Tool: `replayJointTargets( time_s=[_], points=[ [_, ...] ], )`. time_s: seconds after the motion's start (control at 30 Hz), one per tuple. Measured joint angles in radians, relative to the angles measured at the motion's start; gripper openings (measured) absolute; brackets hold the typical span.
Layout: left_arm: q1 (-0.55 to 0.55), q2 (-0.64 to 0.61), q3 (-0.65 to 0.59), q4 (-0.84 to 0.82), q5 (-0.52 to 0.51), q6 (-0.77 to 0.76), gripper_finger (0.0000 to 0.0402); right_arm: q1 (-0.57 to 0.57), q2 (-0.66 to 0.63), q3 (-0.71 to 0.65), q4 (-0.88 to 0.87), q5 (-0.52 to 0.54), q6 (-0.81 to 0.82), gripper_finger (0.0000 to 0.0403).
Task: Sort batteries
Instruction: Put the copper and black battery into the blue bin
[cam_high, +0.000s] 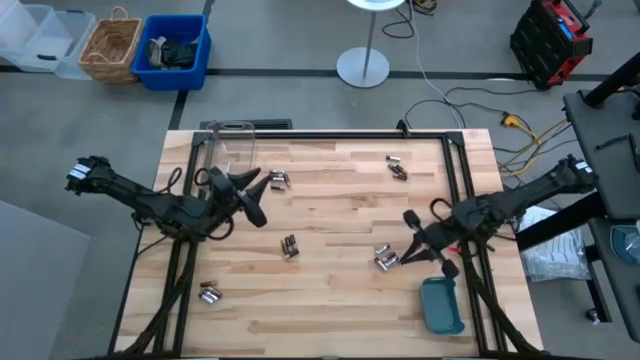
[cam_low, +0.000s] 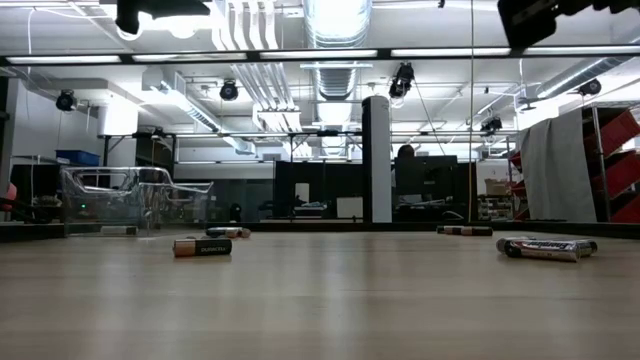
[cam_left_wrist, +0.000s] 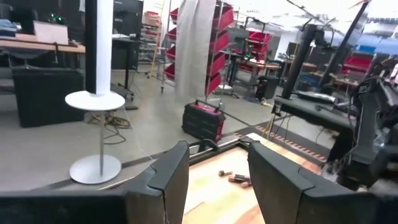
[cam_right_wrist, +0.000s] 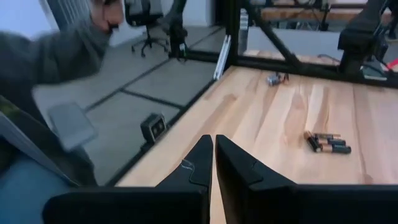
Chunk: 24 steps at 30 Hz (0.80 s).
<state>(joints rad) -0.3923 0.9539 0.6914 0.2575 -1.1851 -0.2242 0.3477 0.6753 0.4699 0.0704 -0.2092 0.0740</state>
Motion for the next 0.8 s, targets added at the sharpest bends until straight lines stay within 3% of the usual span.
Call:
replayJointTargets(
  time_s=[0.13, 0.27, 0.47, 0.67, 0.8],
  points=[
    [-0.005, 0.003, 0.0, -0.041, 0.022, 0.011, 0.0145, 0.004, -0.039, 0.0, -0.082, 0.029, 0.046, 0.0013],
    [-0.019, 0.003, 0.0, -0.101, 0.21, -0.027, 0.0145, 0.006, -0.03, 0.0, -0.161, 0.186, 0.065, 0.0013],
    [-0.075, -0.003, 0.0, -0.237, 0.281, -0.236, 0.0145, 0.006, 0.03, 0.0, -0.143, 0.349, 0.125, 0.0013],
    [-0.092, -0.003, 0.019, -0.526, 0.604, -0.444, 0.0145, 0.005, 0.09, 0.0, -0.106, 0.438, 0.173, 0.0013],
    [-0.114, 0.036, 0.016, -0.606, 0.672, -0.517, 0.0145, 0.006, 0.136, 0.0, -0.077, 0.446, 0.208, 0.0013]
  ],
)
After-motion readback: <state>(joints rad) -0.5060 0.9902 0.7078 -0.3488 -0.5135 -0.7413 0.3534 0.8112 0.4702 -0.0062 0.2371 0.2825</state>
